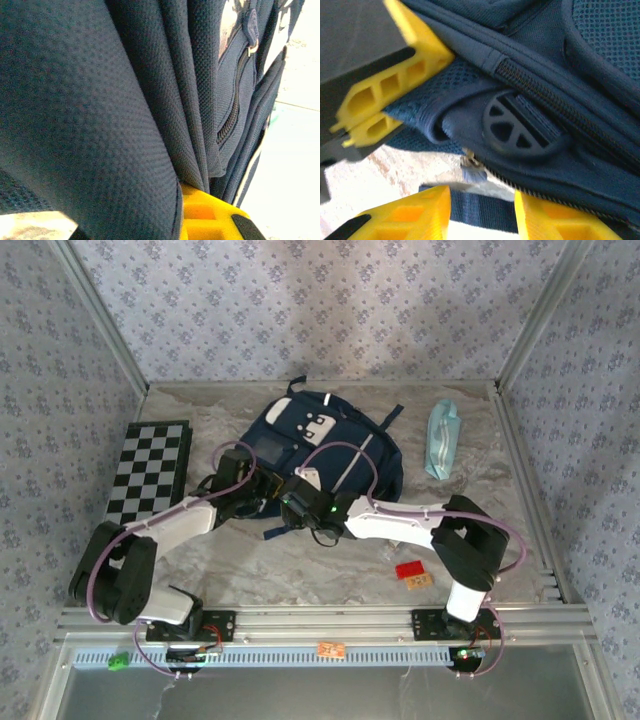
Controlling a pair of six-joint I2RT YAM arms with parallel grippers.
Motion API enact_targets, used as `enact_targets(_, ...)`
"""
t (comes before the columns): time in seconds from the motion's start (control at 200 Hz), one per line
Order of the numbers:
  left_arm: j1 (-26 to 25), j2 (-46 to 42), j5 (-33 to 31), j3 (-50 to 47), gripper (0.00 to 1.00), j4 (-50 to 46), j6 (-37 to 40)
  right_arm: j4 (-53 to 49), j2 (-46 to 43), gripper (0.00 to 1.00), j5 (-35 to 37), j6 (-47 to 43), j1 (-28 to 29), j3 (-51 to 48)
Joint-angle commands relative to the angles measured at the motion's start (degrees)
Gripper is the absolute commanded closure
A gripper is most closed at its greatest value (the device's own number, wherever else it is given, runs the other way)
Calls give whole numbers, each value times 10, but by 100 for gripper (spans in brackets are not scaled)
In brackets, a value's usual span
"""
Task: Pack books, pencil case, and school supplies into a backpack
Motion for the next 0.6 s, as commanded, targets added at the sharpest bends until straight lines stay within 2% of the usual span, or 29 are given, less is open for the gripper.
enact_targets(0.0,-16,-32,36,8,100,37,-13,4,18,64,53,38,-11,16)
enact_targets(0.145,-22,-44,33,-8,100,56,-28,31,27,68,52,50,-26,16)
enact_targets(0.355,-26,-59,21,-6,100,28,-13,-6,0,78,75,59,-22,26)
enact_targets(0.595,-26,-56,17,-3,100,17,-3,-49,-72,87,65,42,-14,-63)
